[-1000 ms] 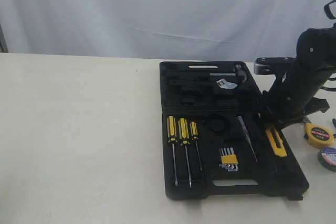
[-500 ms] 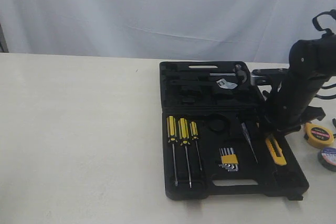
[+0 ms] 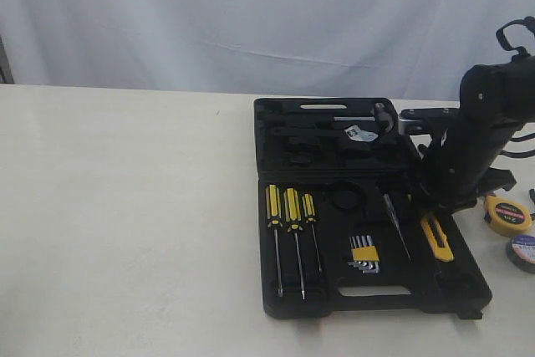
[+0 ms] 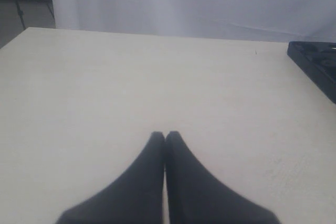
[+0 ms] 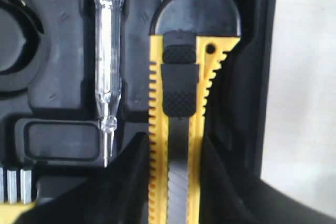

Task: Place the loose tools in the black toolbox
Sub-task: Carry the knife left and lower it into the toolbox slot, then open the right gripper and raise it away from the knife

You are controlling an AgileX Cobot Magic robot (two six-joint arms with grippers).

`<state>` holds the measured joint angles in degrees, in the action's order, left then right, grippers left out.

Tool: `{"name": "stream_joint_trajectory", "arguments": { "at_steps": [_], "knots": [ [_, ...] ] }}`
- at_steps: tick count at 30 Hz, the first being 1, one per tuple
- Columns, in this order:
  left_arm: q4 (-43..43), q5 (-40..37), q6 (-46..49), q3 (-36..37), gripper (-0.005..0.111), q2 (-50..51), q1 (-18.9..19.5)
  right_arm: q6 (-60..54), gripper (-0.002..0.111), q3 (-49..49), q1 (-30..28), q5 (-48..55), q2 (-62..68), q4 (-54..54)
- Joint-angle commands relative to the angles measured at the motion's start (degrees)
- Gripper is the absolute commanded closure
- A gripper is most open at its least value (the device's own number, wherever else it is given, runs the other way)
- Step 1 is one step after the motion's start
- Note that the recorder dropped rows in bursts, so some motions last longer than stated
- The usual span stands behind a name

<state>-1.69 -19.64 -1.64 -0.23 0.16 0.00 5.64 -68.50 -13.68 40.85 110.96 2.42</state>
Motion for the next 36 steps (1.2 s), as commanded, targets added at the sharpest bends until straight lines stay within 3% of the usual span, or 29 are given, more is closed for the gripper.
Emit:
{"name": "stream_joint_trajectory", "arguments": {
  "at_steps": [1,4,10,13,26,36],
  "knots": [
    [-0.2,0.0,-0.1,0.2,0.107,-0.2,-0.4,-0.6,0.108,-0.3,0.0,-0.4,0.1,0.9],
    [-0.2,0.0,-0.1,0.2,0.107,-0.2,-0.4,-0.3,0.105,-0.3,0.0,-0.2,0.1,2.5],
    [-0.2,0.0,-0.1,0.2,0.107,-0.2,-0.4,1.6,0.069,-0.3,0.0,-0.1,0.1,4.8],
    [-0.2,0.0,-0.1,0.2,0.107,-0.2,-0.4,2.0,0.058,-0.3,0.0,-0.1,0.1,4.8],
    [-0.2,0.0,-0.1,0.2,0.107,-0.2,-0.4,2.0,0.057,-0.3,0.0,0.1,0.0,4.8],
    [-0.2,0.0,-0.1,0.2,0.107,-0.2,-0.4,3.4,0.058,-1.1,-0.9,6.5,-4.1,4.7]
  ]
}}
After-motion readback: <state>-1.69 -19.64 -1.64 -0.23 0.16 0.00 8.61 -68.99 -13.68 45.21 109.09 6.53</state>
